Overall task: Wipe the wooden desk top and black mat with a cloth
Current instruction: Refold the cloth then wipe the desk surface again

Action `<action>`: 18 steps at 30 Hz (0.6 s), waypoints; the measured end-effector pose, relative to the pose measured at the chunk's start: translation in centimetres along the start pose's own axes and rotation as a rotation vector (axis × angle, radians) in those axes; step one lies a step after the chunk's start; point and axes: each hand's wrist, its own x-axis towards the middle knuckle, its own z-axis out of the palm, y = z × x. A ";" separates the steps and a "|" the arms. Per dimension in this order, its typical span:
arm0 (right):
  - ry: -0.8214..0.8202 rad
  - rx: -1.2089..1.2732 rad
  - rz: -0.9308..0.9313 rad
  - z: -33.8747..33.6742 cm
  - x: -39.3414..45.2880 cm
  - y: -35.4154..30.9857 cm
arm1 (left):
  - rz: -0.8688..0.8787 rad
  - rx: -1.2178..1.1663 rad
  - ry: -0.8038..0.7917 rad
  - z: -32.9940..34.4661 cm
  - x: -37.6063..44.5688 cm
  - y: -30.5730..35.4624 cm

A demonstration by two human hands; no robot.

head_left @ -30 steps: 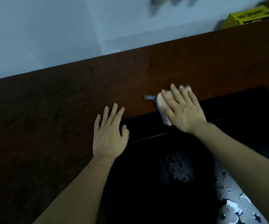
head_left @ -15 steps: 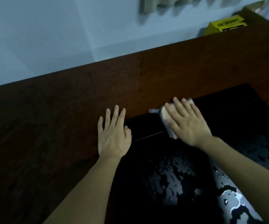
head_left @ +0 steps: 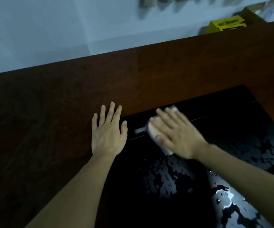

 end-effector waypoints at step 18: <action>0.024 0.027 0.105 0.4 -0.7 3.6 | 0.039 -0.061 0.063 0.3 -0.3 -0.1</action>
